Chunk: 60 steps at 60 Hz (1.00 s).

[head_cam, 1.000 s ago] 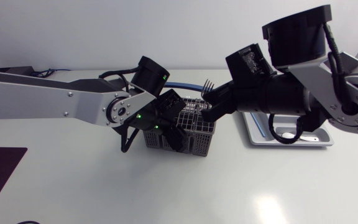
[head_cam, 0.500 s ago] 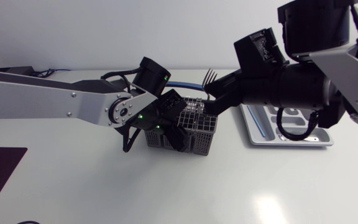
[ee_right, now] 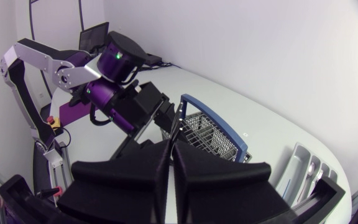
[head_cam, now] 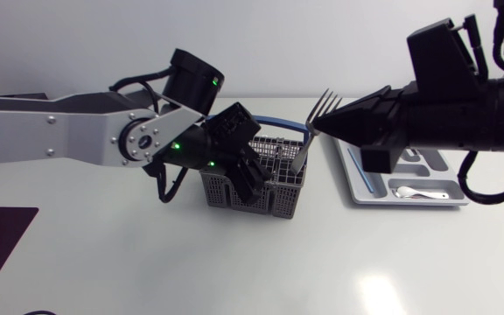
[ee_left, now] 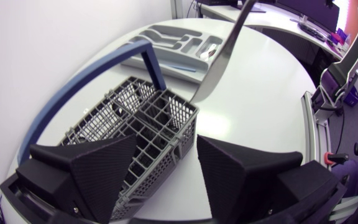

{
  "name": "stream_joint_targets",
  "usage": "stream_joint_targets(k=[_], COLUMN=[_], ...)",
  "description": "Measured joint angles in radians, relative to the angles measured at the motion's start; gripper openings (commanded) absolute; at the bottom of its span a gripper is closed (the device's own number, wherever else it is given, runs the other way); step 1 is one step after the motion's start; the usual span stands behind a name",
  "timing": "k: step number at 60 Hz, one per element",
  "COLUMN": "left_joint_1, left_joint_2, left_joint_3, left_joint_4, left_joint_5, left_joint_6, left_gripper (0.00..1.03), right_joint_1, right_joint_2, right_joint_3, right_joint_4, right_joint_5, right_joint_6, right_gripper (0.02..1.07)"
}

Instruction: Unload the cutlery basket into the drawer organizer.

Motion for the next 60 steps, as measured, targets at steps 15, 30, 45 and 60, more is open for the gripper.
stream_joint_targets(k=[15,30,45,60], left_joint_1=[-0.014,-0.039,-0.089,-0.093], left_joint_2=[-0.065,-0.065,-0.065,-0.064], left_joint_3=[-0.017,-0.019,-0.023,-0.023], left_joint_4=[0.000,-0.039,-0.060,-0.060], left_joint_5=[0.095,0.247,0.317,0.322], left_joint_6=[0.032,0.056,0.090,0.108], left_gripper=[0.87,0.88,0.88,0.61], right_joint_1=[-0.052,-0.055,-0.054,-0.047], right_joint_2=[-0.014,-0.028,-0.042,-0.065], right_joint_3=[-0.036,-0.039,-0.038,-0.010], right_joint_4=[-0.047,-0.063,-0.092,-0.123], right_joint_5=[-0.116,-0.158,-0.211,-0.230], right_joint_6=[-0.023,-0.015,0.020,0.038], right_gripper=[0.08,0.08,0.08,0.08])
